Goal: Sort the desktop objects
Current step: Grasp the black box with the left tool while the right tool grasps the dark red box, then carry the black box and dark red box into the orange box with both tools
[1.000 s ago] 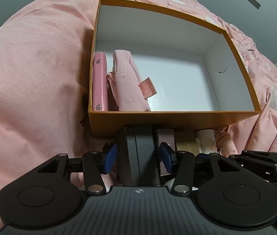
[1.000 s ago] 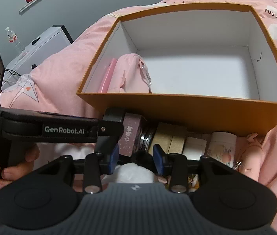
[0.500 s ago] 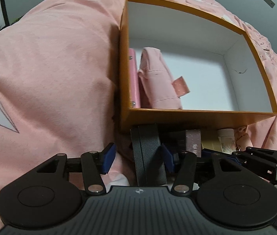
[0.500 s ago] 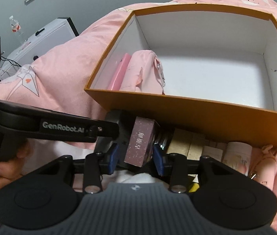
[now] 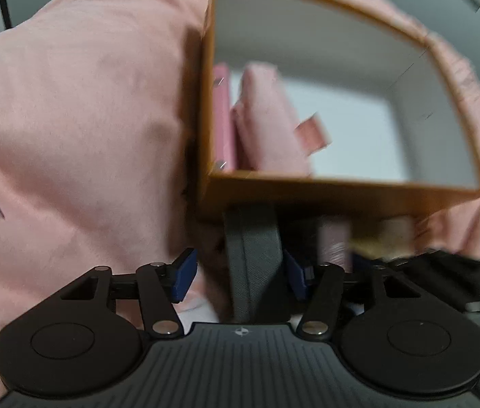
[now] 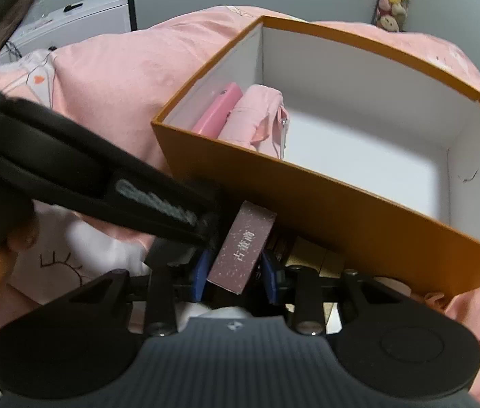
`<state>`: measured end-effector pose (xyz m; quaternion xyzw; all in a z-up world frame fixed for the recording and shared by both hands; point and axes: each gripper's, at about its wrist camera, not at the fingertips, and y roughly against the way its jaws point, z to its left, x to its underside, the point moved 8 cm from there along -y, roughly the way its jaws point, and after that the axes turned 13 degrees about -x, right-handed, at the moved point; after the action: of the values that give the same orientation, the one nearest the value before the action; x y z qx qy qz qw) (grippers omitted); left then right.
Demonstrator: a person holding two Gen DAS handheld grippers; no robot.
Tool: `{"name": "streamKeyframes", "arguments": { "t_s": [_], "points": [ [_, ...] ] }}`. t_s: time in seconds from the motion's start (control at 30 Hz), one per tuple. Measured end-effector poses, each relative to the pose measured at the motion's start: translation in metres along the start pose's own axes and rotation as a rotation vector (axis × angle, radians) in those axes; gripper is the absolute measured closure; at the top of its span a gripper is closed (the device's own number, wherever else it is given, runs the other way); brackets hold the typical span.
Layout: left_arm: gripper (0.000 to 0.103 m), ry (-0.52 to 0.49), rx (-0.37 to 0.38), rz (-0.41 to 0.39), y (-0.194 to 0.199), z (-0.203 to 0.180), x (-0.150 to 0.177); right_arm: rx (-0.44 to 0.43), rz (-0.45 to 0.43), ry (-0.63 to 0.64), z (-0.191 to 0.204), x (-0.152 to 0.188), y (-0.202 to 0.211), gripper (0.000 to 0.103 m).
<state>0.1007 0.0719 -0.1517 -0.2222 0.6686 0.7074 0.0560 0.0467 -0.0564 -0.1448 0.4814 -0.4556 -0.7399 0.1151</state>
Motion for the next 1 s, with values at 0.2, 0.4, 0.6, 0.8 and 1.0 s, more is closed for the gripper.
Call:
{"name": "streamKeyframes", "arguments": {
  "t_s": [0.2, 0.4, 0.6, 0.8, 1.0],
  "points": [
    [0.055, 0.0, -0.008, -0.003, 0.004, 0.002, 0.0, -0.021, -0.027, -0.042, -0.006, 0.0, 0.009, 0.075],
    [0.063, -0.05, 0.011, -0.038, 0.028, -0.002, -0.004, -0.088, -0.095, -0.119, -0.018, -0.008, 0.038, 0.078],
    [0.064, -0.076, 0.045, -0.077, 0.056, 0.0, -0.012, -0.159, -0.168, -0.216, -0.032, -0.016, 0.073, 0.079],
    [0.066, -0.065, 0.106, -0.154, 0.092, -0.001, -0.027, -0.211, -0.262, -0.291, -0.04, -0.029, 0.113, 0.079],
    [0.066, 0.002, 0.212, -0.25, 0.133, 0.004, -0.052, -0.261, -0.355, -0.348, -0.059, -0.049, 0.146, 0.079]
  ]
}}
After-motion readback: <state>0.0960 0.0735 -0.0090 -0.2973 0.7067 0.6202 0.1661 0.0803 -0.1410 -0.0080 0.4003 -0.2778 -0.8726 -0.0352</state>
